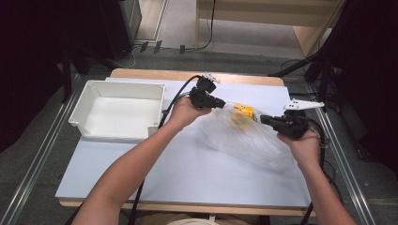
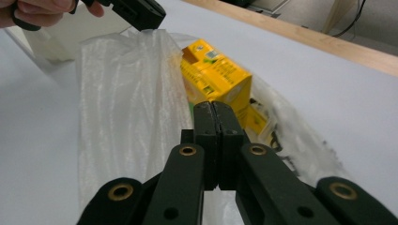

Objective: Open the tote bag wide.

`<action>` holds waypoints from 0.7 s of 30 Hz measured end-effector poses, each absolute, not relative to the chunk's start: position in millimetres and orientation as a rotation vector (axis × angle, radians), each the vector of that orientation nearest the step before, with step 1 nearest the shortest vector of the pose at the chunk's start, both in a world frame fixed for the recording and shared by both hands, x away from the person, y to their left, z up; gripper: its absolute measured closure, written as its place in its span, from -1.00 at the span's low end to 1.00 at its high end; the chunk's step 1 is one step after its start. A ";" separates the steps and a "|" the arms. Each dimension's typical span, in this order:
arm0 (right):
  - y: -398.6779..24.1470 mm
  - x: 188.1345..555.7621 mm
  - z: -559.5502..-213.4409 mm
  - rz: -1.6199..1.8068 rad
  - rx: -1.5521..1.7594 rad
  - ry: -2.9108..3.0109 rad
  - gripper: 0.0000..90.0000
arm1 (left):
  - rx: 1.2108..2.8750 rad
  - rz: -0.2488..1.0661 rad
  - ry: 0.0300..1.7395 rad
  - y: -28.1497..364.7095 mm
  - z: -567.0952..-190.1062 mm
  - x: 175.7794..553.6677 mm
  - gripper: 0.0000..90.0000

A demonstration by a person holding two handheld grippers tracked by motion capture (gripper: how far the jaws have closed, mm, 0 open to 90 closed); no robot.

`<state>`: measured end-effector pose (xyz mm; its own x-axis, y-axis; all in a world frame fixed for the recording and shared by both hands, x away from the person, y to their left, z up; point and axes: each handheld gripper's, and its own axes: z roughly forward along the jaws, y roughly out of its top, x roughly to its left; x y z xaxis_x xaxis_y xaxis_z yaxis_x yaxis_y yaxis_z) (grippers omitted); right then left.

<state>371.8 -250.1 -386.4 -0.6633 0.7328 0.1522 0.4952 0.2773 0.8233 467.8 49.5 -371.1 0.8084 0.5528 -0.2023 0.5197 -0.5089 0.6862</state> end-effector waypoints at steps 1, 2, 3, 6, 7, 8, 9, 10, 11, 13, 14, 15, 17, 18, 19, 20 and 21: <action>-250.1 371.8 -386.4 1.331 1.131 2.292 1.00 | 2.215 0.055 0.786 49.5 -373.6 466.0 0.87; -248.6 368.9 -389.0 1.329 1.133 2.294 1.00 | 2.221 0.051 0.786 49.8 -376.3 464.5 0.87; -246.6 365.9 -391.5 1.322 1.135 2.299 1.00 | 2.222 0.043 0.791 50.2 -379.1 462.8 0.87; -240.3 356.7 -399.8 1.297 1.125 2.311 1.00 | 2.232 0.034 0.796 52.2 -387.1 458.7 0.87; -239.3 355.2 -401.9 1.299 1.119 2.312 1.00 | 2.232 0.029 0.799 52.8 -389.6 457.6 0.87; -238.0 353.2 -404.6 1.308 1.117 2.311 1.00 | 2.236 0.026 0.796 53.6 -391.9 456.8 0.86; -237.0 351.2 -407.3 1.312 1.119 2.310 1.00 | 2.240 0.028 0.801 54.2 -394.2 455.8 0.87; -236.0 349.9 -410.3 1.315 1.120 2.305 1.00 | 2.236 0.020 0.806 54.8 -396.7 455.1 0.87; -235.3 348.7 -413.3 1.322 1.128 2.307 1.00 | 2.238 0.016 0.809 55.7 -399.2 454.6 0.86; -233.5 346.9 -419.5 1.327 1.144 2.312 1.00 | 2.239 0.009 0.817 57.1 -404.5 453.8 0.86; -232.3 346.2 -422.5 1.327 1.146 2.316 1.00 | 2.243 0.005 0.820 57.7 -406.9 453.4 0.86; -230.8 345.7 -425.5 1.322 1.140 2.319 1.00 | 2.245 0.001 0.822 58.1 -409.4 453.2 0.86; -227.8 345.0 -430.7 1.315 1.139 2.334 1.00 | 2.250 -0.004 0.828 57.7 -413.9 452.8 0.86; -226.2 345.3 -433.4 1.311 1.136 2.336 1.00 | 2.248 -0.004 0.832 56.9 -416.1 452.5 0.86; -224.8 345.8 -435.8 1.307 1.141 2.342 1.00 | 2.256 -0.005 0.826 56.7 -418.0 452.7 0.86; -223.9 346.5 -438.0 1.300 1.144 2.350 1.00 | 2.250 -0.007 0.834 55.9 -420.4 452.5 0.86; -222.8 347.1 -440.0 1.291 1.147 2.356 1.00 | 2.255 -0.010 0.837 56.0 -422.7 452.7 0.86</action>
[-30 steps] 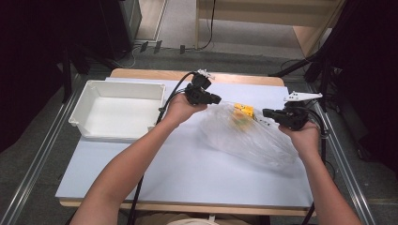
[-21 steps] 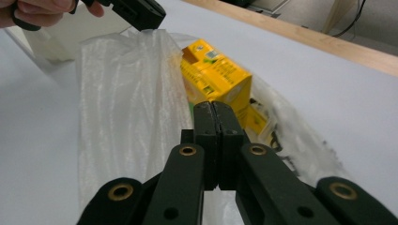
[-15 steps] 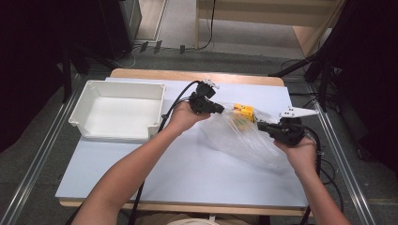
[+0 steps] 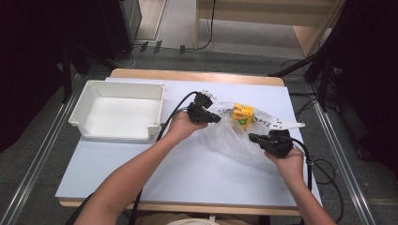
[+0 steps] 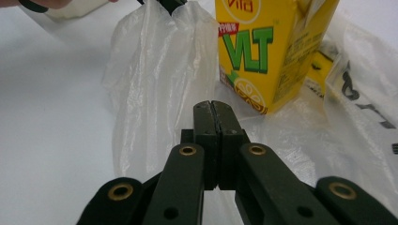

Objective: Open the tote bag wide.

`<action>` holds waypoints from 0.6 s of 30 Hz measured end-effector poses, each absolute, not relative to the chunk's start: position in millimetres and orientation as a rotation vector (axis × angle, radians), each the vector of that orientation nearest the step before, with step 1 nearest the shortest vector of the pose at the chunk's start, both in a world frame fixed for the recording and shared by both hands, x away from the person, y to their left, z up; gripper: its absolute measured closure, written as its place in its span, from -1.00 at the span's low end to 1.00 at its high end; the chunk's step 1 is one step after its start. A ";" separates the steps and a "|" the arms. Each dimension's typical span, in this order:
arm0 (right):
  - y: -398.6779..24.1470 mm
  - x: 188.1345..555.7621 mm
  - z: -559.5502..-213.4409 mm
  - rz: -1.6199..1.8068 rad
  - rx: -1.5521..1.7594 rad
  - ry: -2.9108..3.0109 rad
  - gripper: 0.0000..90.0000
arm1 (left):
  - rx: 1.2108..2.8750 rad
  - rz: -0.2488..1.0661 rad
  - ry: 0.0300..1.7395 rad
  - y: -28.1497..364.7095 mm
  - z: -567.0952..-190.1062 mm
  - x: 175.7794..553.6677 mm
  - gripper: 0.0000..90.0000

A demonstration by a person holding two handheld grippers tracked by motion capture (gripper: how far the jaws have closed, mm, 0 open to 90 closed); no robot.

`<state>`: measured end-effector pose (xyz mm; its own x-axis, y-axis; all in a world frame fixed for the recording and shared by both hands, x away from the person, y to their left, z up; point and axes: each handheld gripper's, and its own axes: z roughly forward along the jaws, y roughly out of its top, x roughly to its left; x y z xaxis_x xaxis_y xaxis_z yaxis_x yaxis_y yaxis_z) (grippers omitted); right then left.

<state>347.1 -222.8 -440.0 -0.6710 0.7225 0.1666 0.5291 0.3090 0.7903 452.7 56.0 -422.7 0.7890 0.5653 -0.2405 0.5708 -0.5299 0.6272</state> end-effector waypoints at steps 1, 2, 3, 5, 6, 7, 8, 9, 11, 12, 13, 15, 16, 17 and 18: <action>-221.8 347.8 -442.0 1.285 1.145 2.359 1.00 | 2.261 -0.010 0.841 55.9 -425.4 452.9 0.86; -220.8 348.2 -443.8 1.282 1.149 2.360 1.00 | 2.263 -0.008 0.846 55.5 -428.7 453.0 0.86; -220.2 349.1 -446.0 1.282 1.146 2.360 1.00 | 2.268 -0.011 0.850 55.5 -432.0 453.3 0.86; -219.1 350.8 -451.2 1.278 1.156 2.362 1.00 | 2.279 -0.013 0.862 56.6 -438.9 454.1 0.86; -218.5 351.6 -453.8 1.272 1.159 2.364 1.00 | 2.278 -0.019 0.868 57.2 -441.7 454.6 0.86; -218.0 352.5 -456.3 1.268 1.166 2.365 1.00 | 2.281 -0.020 0.871 57.8 -443.4 455.0 0.86; -217.5 353.1 -458.0 1.263 1.168 2.371 1.00 | 2.278 -0.023 0.877 58.4 -445.8 455.3 0.86; -217.0 353.8 -460.2 1.260 1.163 2.371 1.00 | 2.267 -0.022 0.889 58.3 -448.2 455.5 0.86; -215.5 355.1 -464.1 1.249 1.172 2.373 1.00 | 2.266 -0.021 0.898 60.0 -451.8 457.0 0.86; -214.7 356.2 -466.0 1.251 1.169 2.372 1.00 | 2.265 -0.017 0.906 60.8 -453.0 457.4 0.86; -214.1 357.2 -467.9 1.252 1.168 2.371 1.00 | 2.269 -0.022 0.908 61.8 -454.2 458.4 0.87; -212.3 359.7 -471.3 1.252 1.184 2.372 1.00 | 2.272 -0.020 0.910 63.1 -456.2 460.0 0.87; -211.6 360.9 -473.2 1.251 1.181 2.377 1.00 | 2.273 -0.016 0.913 63.7 -456.9 460.8 0.87; -210.9 362.2 -475.0 1.244 1.182 2.380 1.00 | 2.268 -0.012 0.923 64.0 -457.5 461.2 0.87; -210.1 363.1 -476.9 1.249 1.192 2.381 1.00 | 2.275 -0.008 0.923 65.4 -457.9 462.4 0.87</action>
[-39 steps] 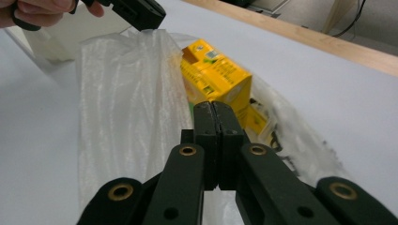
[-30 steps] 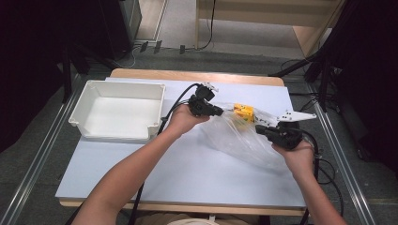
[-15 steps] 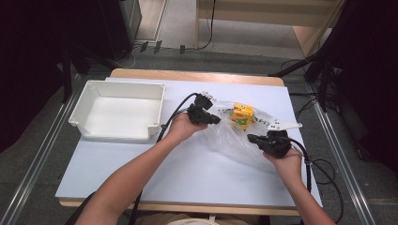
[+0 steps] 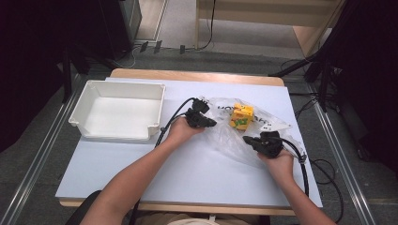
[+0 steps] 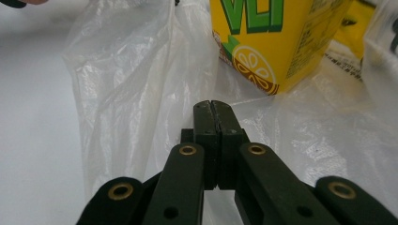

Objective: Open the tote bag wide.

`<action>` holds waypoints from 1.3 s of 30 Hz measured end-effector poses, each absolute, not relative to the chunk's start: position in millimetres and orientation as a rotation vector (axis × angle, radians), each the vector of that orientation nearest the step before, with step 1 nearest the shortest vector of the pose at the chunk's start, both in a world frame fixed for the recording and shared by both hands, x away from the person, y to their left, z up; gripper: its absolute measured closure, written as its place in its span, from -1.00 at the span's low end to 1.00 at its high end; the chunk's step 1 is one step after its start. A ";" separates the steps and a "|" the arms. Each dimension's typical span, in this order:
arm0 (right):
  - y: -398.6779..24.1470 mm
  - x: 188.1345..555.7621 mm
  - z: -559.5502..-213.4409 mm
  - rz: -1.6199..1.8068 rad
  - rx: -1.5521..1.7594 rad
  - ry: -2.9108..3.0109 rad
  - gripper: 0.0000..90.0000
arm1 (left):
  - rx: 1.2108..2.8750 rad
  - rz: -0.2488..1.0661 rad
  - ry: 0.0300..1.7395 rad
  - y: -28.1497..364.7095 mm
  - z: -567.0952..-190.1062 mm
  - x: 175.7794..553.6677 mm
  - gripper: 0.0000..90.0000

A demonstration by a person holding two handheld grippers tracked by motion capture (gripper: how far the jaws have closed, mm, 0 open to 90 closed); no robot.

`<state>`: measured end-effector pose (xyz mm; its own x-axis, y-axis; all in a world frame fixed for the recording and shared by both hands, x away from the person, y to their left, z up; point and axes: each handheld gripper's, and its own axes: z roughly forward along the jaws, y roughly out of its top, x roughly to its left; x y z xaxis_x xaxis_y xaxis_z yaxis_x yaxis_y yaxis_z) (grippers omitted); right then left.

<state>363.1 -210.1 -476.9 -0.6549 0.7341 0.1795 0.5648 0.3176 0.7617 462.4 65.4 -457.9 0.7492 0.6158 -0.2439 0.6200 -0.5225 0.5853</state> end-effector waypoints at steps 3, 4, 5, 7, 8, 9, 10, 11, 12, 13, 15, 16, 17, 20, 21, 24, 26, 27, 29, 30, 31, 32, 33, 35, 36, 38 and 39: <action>-208.2 363.4 -479.8 1.235 1.190 2.394 1.00 | 2.273 -0.005 0.938 68.5 -459.4 464.7 0.87; -207.4 363.0 -480.1 1.231 1.189 2.401 1.00 | 2.273 0.004 0.944 69.4 -459.7 465.2 0.88; -206.3 362.1 -480.7 1.227 1.186 2.405 1.00 | 2.272 0.009 0.952 70.5 -459.9 466.0 0.89; -203.5 360.8 -482.5 1.214 1.173 2.420 1.00 | 2.261 0.014 0.967 73.5 -460.9 468.4 0.89; -202.3 360.0 -483.2 1.209 1.169 2.431 1.00 | 2.256 0.017 0.975 75.4 -461.4 469.8 0.90; -201.0 359.5 -484.2 1.205 1.160 2.441 1.00 | 2.253 0.019 0.983 77.4 -461.6 471.1 0.91; -199.5 359.0 -485.2 1.199 1.148 2.446 1.00 | 2.246 0.022 0.989 78.9 -461.8 472.1 0.91; -198.8 358.2 -485.7 1.207 1.135 2.448 1.00 | 2.245 0.031 0.993 80.2 -461.8 472.8 0.92; -198.5 357.9 -485.8 1.209 1.124 2.451 1.00 | 2.247 0.037 0.990 81.6 -461.8 473.8 0.92; -198.3 357.2 -486.0 1.210 1.118 2.453 1.00 | 2.243 0.048 0.998 82.4 -461.9 474.3 0.93; -198.9 355.4 -486.4 1.212 1.101 2.456 1.00 | 2.235 0.050 1.013 85.1 -462.2 476.8 0.96; -199.2 355.0 -486.5 1.209 1.095 2.455 1.00 | 2.232 0.054 1.015 86.0 -462.3 477.6 0.96; -199.5 354.2 -486.9 1.214 1.091 2.455 1.00 | 2.231 0.063 1.020 86.4 -462.3 477.9 0.97; -201.7 350.4 -488.0 1.232 1.093 2.451 1.00 | 2.220 0.093 1.044 88.4 -462.3 479.7 1.00; -202.4 349.0 -487.8 1.229 1.087 2.454 1.00 | 2.217 0.090 1.047 89.7 -462.6 480.6 1.00; -203.4 346.4 -487.5 1.224 1.070 2.466 1.00 | 2.204 0.074 1.052 91.2 -463.2 481.4 1.00; -203.5 347.9 -486.0 1.212 1.077 2.472 1.00 | 2.197 0.038 1.062 91.7 -462.1 481.7 1.00; -203.6 348.1 -484.1 1.196 1.075 2.468 1.00 | 2.197 0.041 1.058 92.0 -460.7 481.0 1.00; -206.8 348.8 -479.4 1.215 1.083 2.443 1.00 | 2.184 0.044 1.051 92.9 -455.6 479.1 1.00; -209.5 349.1 -475.6 1.238 1.102 2.419 1.00 | 2.182 0.046 1.042 93.9 -452.5 478.5 1.00; -212.3 349.4 -471.8 1.263 1.117 2.393 1.00 | 2.173 0.050 1.037 94.5 -449.3 477.8 1.00; -215.5 349.8 -468.4 1.275 1.125 2.375 1.00 | 2.165 0.051 1.036 94.8 -446.1 476.8 1.00; -218.2 349.8 -465.3 1.280 1.135 2.362 1.00 | 2.166 0.054 1.024 95.5 -443.2 476.1 1.00; -221.5 350.1 -460.9 1.275 1.133 2.357 1.00 | 2.155 0.057 1.014 95.5 -437.8 474.1 1.00; -221.6 351.0 -458.0 1.258 1.130 2.365 1.00 | 2.155 0.048 1.007 94.5 -435.0 473.3 1.00; -219.9 352.0 -452.1 1.251 1.102 2.373 1.00 | 2.175 0.063 0.986 90.7 -428.3 471.5 1.00; -219.0 352.3 -449.8 1.259 1.094 2.369 1.00 | 2.172 0.062 0.971 88.6 -423.6 470.6 1.00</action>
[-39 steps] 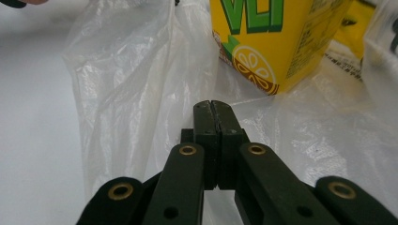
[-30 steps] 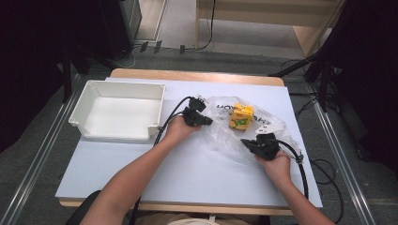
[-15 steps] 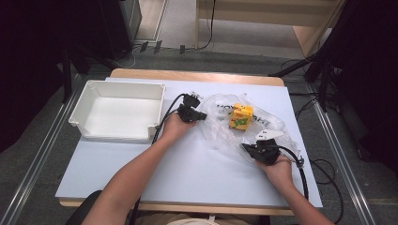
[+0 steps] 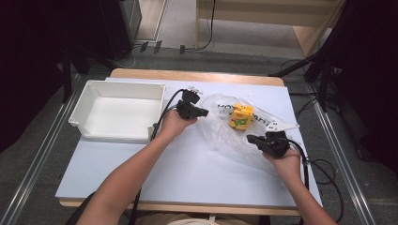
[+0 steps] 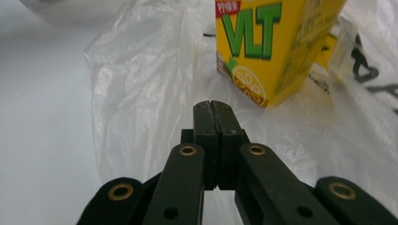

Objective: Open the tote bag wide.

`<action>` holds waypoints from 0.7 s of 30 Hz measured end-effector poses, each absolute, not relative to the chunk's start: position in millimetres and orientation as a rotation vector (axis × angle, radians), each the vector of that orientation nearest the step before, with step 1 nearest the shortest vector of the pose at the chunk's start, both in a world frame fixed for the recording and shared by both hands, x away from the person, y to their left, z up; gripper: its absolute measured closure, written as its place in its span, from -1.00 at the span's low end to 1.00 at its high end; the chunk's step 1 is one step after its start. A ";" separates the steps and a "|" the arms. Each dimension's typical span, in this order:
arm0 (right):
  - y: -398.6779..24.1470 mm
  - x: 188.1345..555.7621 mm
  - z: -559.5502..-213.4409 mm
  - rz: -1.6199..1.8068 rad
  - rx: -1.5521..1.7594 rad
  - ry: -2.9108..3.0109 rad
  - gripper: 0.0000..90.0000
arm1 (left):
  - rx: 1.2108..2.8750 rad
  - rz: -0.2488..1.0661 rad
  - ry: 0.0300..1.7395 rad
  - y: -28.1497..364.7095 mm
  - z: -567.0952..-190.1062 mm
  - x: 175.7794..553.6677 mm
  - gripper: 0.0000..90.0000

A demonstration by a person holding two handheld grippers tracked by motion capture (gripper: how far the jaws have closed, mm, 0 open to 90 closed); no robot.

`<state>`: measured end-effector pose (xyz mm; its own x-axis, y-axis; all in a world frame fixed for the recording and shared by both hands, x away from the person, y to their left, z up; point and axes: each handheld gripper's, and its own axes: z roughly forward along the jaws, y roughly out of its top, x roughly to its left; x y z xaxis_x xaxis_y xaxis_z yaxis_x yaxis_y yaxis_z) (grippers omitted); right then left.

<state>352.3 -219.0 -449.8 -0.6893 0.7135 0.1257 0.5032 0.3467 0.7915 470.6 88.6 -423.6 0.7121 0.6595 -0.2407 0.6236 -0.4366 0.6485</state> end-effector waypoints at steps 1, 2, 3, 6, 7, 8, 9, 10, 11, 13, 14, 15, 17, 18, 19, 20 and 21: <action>-217.8 354.2 -447.1 1.260 1.093 2.378 1.00 | 2.169 0.063 0.964 87.0 -420.8 470.0 1.00; -217.3 355.4 -445.7 1.254 1.085 2.385 1.00 | 2.166 0.065 0.952 84.6 -417.2 469.2 1.00; -216.9 356.6 -443.8 1.250 1.081 2.380 1.00 | 2.167 0.064 0.939 82.1 -413.8 468.3 1.00; -218.8 362.8 -439.3 1.261 1.082 2.373 1.00 | 2.167 0.062 0.910 73.4 -406.8 465.8 1.00; -219.8 365.7 -437.9 1.253 1.083 2.378 1.00 | 2.166 0.059 0.908 70.1 -405.7 465.0 1.00; -220.9 368.2 -436.5 1.247 1.085 2.376 1.00 | 2.164 0.055 0.908 66.8 -405.2 464.2 1.00; -222.2 370.8 -435.0 1.254 1.083 2.371 1.00 | 2.164 0.048 0.904 63.6 -405.2 463.8 1.00; -223.6 373.1 -433.7 1.259 1.093 2.365 1.00 | 2.165 0.046 0.902 60.5 -405.8 463.7 1.00; -224.9 375.8 -432.9 1.261 1.096 2.364 1.00 | 2.166 0.042 0.904 57.4 -407.1 463.8 1.00; -227.5 382.2 -433.4 1.233 1.101 2.368 1.00 | 2.166 0.025 0.913 51.4 -410.9 464.6 1.00; -229.3 385.4 -434.3 1.226 1.105 2.368 1.00 | 2.172 0.020 0.912 48.5 -412.9 464.9 1.00; -231.6 388.7 -435.5 1.222 1.112 2.372 1.00 | 2.175 0.016 0.908 45.4 -415.2 465.0 1.00; -236.7 395.6 -440.1 1.215 1.136 2.361 1.00 | 2.187 0.014 0.903 38.4 -420.2 464.5 1.00; -239.4 399.2 -443.2 1.209 1.159 2.359 1.00 | 2.198 0.013 0.903 35.1 -423.3 464.4 0.99; -241.7 402.5 -446.8 1.204 1.184 2.353 1.00 | 2.207 0.011 0.906 32.2 -427.0 464.8 0.99; -243.9 405.7 -450.5 1.197 1.201 2.353 1.00 | 2.217 0.011 0.913 30.1 -430.8 465.3 0.99; -245.7 408.3 -453.5 1.187 1.219 2.348 1.00 | 2.222 0.008 0.917 29.2 -434.9 466.3 0.99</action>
